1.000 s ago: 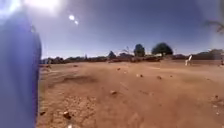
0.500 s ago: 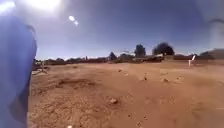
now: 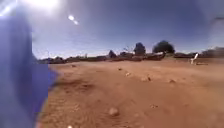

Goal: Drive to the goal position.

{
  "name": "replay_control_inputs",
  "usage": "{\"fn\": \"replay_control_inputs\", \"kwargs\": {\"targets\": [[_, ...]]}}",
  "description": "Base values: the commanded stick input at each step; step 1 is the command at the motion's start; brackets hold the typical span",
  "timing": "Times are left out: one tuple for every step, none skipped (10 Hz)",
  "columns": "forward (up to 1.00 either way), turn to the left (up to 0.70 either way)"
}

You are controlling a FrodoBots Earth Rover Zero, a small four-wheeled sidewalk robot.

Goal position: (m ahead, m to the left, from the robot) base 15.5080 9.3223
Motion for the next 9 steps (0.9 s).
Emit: {"fn": "replay_control_inputs", "kwargs": {"targets": [[0.70, 0.00], [0.70, 0.00], [0.70, 0.00], [0.70, 0.00], [0.70, 0.00], [0.70, 0.00], [0.70, 0.00], [0.70, 0.00], [0.70, 0.00]]}}
